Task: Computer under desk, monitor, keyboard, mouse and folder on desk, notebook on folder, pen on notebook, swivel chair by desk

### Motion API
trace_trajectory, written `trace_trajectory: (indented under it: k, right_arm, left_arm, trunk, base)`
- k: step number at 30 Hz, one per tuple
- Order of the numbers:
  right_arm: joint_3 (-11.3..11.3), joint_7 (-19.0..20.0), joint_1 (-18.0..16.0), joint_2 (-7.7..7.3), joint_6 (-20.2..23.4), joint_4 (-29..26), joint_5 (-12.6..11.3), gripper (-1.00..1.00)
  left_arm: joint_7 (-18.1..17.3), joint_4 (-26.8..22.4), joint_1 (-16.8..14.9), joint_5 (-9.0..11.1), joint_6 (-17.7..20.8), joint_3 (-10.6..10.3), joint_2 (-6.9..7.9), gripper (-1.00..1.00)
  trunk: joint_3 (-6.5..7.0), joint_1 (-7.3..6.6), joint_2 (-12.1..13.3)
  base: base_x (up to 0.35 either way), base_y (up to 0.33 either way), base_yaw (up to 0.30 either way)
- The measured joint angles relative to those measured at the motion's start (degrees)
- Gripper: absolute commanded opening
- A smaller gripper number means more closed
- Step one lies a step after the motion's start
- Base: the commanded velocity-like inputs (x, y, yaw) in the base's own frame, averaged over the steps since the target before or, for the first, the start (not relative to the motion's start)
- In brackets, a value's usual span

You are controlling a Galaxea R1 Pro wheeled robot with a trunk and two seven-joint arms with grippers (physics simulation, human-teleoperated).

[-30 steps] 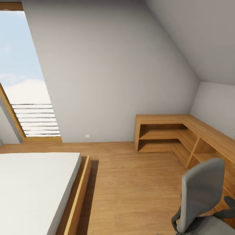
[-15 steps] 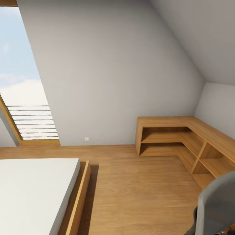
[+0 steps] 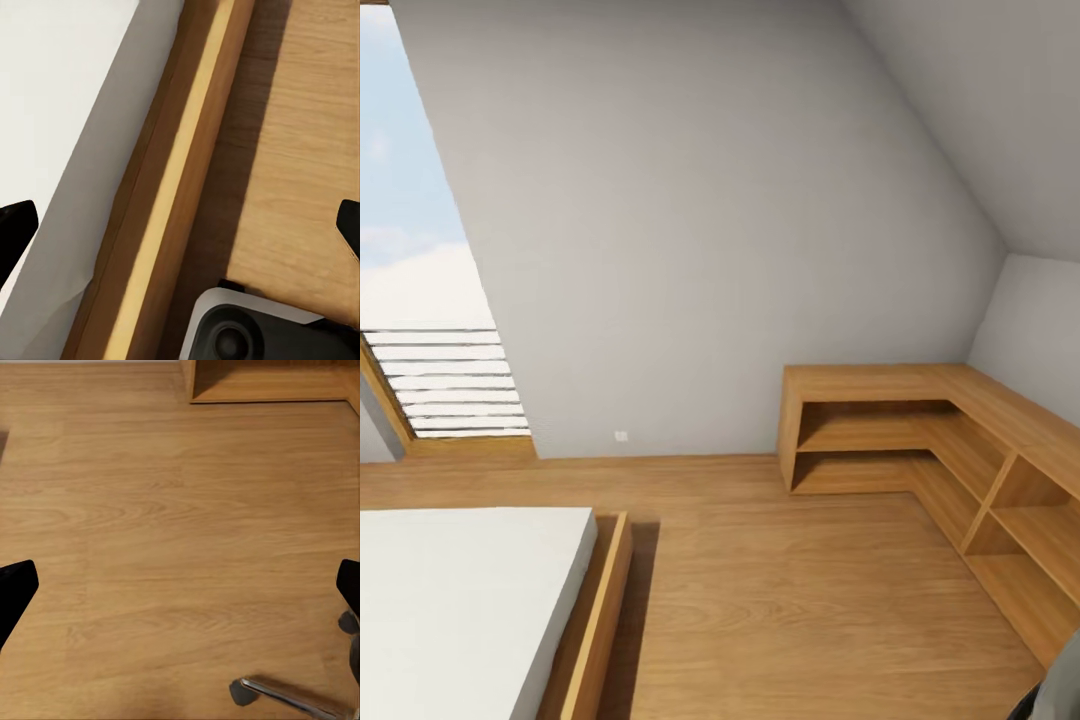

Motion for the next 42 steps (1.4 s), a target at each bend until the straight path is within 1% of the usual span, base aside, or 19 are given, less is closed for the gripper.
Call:
trace_trajectory:
  k: [42]
  right_arm:
    - [0.1, 0.0, 0.0, 0.01, 0.0, 0.0, -0.1, 1.0]
  left_arm:
    - [-0.1, 0.0, 0.0, 0.0, 0.0, 0.0, 0.0, 1.0]
  trunk:
    - [0.0, 0.0, 0.0]
  base:
    - [0.322, 0.0, 0.0]
